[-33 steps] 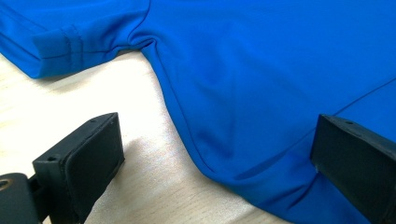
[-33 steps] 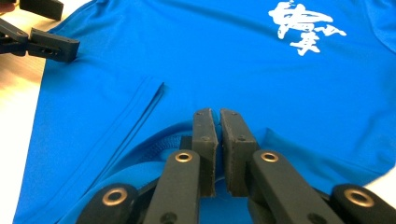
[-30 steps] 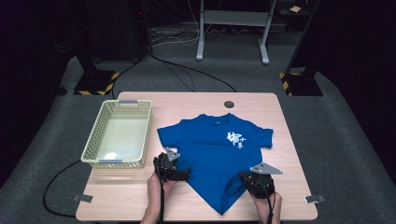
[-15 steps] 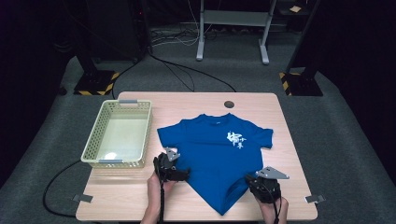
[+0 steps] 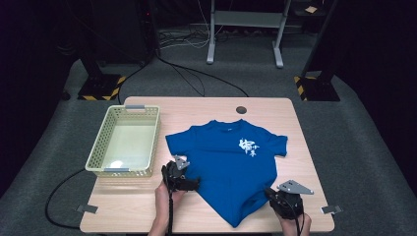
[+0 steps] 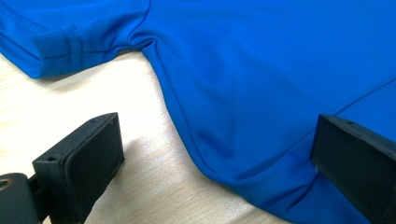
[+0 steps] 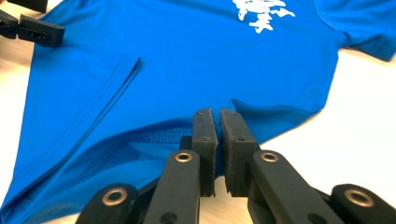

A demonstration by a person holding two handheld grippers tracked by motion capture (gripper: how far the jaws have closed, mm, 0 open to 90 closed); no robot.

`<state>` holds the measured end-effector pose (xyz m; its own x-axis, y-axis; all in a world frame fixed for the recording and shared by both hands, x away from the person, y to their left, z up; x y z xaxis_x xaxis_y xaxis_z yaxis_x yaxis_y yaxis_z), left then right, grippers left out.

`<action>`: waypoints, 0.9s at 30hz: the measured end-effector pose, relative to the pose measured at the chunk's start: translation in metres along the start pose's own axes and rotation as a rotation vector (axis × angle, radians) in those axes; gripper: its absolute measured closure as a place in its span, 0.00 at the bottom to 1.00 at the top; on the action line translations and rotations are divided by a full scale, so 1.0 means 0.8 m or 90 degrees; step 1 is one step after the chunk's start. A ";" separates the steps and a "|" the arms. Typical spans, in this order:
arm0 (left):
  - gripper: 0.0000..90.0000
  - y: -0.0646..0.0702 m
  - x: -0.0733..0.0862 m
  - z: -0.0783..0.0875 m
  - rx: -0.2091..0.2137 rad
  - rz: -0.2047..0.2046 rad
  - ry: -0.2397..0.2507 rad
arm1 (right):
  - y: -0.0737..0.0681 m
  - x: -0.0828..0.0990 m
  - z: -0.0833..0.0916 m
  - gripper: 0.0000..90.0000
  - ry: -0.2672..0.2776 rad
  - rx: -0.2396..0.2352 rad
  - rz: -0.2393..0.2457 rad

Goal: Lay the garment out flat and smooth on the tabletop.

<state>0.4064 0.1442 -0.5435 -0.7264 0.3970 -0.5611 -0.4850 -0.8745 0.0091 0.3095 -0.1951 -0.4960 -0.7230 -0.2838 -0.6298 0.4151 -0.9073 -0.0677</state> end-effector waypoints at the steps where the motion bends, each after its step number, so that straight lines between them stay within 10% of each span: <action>1: 0.02 0.000 0.000 0.000 0.000 0.000 0.000 | 0.001 0.002 0.001 0.95 0.000 0.001 -0.003; 21: 0.02 0.000 0.000 0.000 0.000 0.000 0.000 | 0.017 0.040 0.072 0.79 0.008 0.009 -0.020; 27: 0.02 0.000 0.000 0.000 0.000 0.000 0.000 | 0.028 0.025 0.030 0.47 -0.004 0.020 -0.036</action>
<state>0.4064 0.1441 -0.5435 -0.7263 0.3963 -0.5616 -0.4844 -0.8748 0.0092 0.2907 -0.2288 -0.4914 -0.7487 -0.2336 -0.6203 0.3557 -0.9313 -0.0785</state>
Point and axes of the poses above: each handheld gripper's, and its own axes: z roughly backward along the jaws, x roughly out of its underside, y roughly to its right, the point moved 2 cm from there along -z, roughly forward along the jaws, and after that the axes turned 12 degrees about -y, right-handed, at the moved point
